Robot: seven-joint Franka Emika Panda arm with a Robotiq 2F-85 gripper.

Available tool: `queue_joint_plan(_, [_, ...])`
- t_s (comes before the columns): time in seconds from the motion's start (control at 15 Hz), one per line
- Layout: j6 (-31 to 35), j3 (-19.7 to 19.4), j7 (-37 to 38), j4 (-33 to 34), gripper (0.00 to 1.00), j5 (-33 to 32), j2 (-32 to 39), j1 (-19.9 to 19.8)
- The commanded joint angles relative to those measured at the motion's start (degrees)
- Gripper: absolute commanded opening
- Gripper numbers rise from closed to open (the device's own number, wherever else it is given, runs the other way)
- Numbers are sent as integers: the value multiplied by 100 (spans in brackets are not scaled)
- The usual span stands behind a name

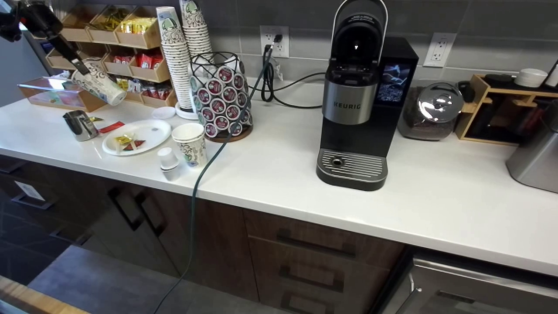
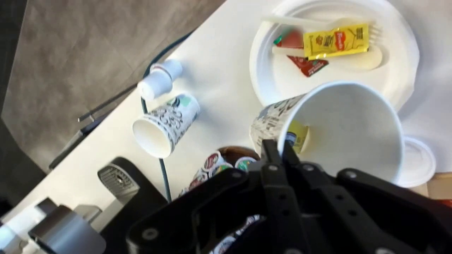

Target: Empty the cup onto the plate

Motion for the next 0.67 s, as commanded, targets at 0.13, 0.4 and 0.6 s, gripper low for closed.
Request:
queue_joint_plan(0.13, [516,-439,292,-881,1,777,-446,-87])
queue_joint_plan(0.4, [599,-497,281,-962,4,805,-498,-97])
queue_joint_plan(0.6, [978,-617,140,-1162,1,1328,-575,-344])
